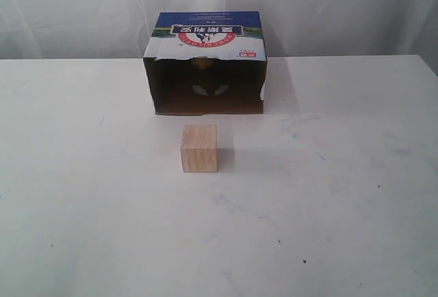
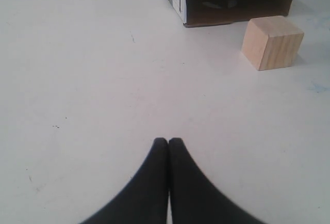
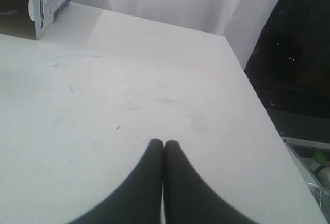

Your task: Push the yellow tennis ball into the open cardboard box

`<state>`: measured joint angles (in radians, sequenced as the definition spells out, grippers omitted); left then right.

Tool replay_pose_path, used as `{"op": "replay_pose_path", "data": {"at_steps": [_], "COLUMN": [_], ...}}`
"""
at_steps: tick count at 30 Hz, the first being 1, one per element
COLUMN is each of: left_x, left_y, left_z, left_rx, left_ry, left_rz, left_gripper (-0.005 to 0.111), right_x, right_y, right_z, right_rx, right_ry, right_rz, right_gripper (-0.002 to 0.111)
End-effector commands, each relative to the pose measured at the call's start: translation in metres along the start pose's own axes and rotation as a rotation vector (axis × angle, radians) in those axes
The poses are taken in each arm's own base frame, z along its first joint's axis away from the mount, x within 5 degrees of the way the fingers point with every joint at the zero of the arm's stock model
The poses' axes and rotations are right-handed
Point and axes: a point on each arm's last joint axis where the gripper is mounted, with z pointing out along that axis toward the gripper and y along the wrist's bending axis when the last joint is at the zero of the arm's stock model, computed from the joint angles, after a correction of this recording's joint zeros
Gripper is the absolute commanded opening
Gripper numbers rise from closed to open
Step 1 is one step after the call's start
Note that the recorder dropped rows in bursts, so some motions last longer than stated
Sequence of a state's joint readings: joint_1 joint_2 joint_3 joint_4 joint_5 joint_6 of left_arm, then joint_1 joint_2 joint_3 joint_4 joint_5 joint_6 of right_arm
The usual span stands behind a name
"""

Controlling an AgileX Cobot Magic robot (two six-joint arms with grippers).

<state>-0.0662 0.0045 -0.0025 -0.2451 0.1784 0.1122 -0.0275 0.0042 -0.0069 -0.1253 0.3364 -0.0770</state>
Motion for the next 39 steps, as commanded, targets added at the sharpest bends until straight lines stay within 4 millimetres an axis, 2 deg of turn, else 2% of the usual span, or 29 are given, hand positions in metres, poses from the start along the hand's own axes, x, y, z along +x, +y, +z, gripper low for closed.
{"op": "replay_pose_path", "data": {"at_steps": [1,5,30,36,38,39], "left_x": [0.001,0.001,0.001,-0.002,0.003,0.011], "left_y": [-0.001,-0.001,-0.001,0.003,0.003,0.002], "left_z": [0.0,0.0,0.0,0.0,0.0,0.0], "left_rx": [0.008,0.008,0.008,-0.063,-0.067,-0.061], "left_ry": [-0.002,-0.002,-0.002,-0.038,0.017,0.106], "left_rz": [-0.009,-0.009,-0.011,-0.056,-0.051,-0.035], "left_gripper": [0.0,0.0,0.0,0.0,0.0,0.0], "right_x": [0.003,0.002,0.002,0.002,0.002,0.002], "right_y": [0.001,0.003,0.003,0.003,0.003,0.003], "right_z": [0.0,0.0,0.0,0.0,0.0,0.0], "right_rx": [-0.006,-0.022,-0.024,-0.024,-0.024,-0.024], "right_ry": [0.008,0.007,0.006,0.006,0.006,0.006], "right_rz": [0.016,0.062,0.072,0.072,0.072,0.072], "right_gripper": [0.0,0.0,0.0,0.0,0.0,0.0]}}
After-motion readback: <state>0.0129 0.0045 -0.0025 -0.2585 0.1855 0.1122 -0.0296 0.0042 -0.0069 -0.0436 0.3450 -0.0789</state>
